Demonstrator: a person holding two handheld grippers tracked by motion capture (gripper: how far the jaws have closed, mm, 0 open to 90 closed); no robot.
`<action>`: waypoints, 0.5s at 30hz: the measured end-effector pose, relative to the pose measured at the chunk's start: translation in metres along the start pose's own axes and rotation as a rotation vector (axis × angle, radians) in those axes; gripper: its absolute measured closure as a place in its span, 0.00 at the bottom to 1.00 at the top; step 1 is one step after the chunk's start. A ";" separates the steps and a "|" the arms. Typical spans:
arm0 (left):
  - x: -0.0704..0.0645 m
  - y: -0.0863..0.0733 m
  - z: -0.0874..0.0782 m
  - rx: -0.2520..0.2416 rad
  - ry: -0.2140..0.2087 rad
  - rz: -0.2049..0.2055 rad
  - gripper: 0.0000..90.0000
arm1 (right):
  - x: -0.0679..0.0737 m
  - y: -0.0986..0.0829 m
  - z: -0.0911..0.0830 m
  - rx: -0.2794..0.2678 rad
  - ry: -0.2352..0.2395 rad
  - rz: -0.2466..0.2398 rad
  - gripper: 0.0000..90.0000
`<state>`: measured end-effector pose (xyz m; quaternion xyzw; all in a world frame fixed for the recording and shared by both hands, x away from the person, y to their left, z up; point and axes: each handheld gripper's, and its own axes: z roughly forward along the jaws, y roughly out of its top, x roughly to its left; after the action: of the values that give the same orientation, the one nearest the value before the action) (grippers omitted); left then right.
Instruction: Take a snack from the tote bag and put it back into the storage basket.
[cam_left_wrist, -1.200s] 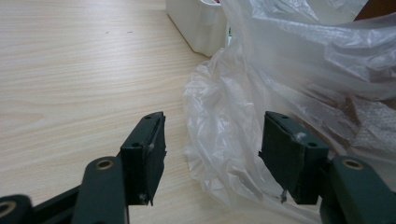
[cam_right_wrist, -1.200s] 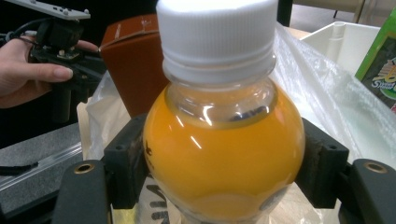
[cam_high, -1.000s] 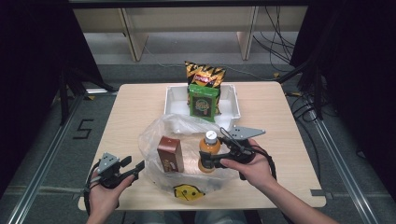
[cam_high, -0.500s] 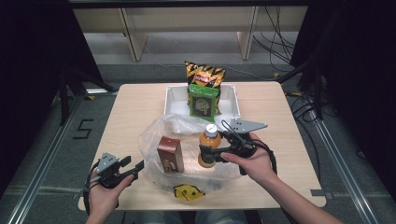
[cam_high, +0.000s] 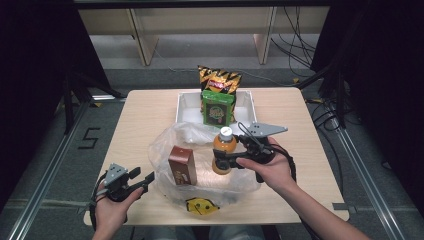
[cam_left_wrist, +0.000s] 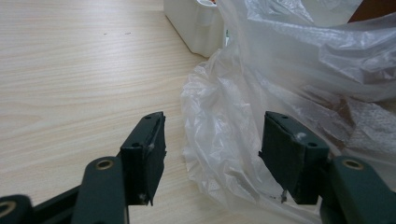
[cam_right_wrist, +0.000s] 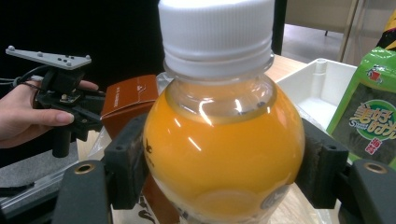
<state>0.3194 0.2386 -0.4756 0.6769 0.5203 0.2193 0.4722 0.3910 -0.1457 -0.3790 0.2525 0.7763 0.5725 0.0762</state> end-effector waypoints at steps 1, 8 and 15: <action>0.000 0.000 0.000 0.001 0.000 0.002 0.44 | 0.000 0.001 0.000 0.012 -0.001 0.001 0.34; 0.000 0.000 0.000 -0.001 0.002 0.003 0.44 | -0.003 0.005 0.002 0.003 -0.016 -0.016 0.34; 0.000 0.000 0.000 -0.001 0.000 0.002 0.44 | -0.005 0.011 0.001 -0.013 -0.022 -0.020 0.34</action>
<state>0.3194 0.2388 -0.4752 0.6770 0.5195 0.2201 0.4725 0.3991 -0.1449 -0.3698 0.2504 0.7742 0.5740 0.0918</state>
